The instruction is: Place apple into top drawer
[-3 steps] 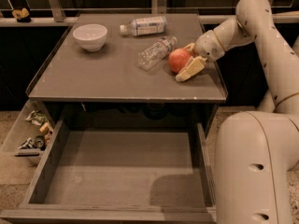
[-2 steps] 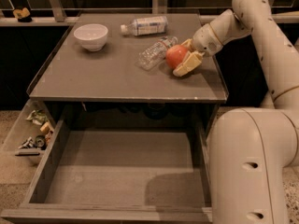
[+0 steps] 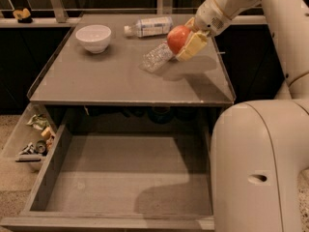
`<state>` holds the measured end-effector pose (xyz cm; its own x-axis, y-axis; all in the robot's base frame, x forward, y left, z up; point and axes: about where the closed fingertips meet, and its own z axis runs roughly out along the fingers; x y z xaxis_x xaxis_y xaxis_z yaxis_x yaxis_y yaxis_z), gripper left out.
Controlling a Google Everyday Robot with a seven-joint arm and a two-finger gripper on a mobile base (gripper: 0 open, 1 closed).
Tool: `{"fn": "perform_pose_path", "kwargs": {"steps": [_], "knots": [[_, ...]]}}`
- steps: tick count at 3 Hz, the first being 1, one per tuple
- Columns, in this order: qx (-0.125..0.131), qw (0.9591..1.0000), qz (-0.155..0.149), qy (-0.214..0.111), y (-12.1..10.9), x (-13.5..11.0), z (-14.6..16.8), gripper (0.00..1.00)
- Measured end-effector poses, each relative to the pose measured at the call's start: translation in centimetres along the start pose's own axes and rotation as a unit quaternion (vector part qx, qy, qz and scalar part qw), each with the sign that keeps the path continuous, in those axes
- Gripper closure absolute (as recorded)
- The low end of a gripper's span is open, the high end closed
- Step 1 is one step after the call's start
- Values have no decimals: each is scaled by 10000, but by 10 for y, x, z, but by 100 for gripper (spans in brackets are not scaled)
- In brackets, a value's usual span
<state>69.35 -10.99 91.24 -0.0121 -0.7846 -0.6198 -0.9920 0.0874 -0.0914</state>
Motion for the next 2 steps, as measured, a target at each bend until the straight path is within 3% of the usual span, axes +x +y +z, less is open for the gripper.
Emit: {"fn": "perform_pose_path", "kwargs": {"steps": [1,2], "knots": [[445,9988,-59,198,22,-16,-53,100],[1091,9939,-21,-175,62,-33,-112,100]]}}
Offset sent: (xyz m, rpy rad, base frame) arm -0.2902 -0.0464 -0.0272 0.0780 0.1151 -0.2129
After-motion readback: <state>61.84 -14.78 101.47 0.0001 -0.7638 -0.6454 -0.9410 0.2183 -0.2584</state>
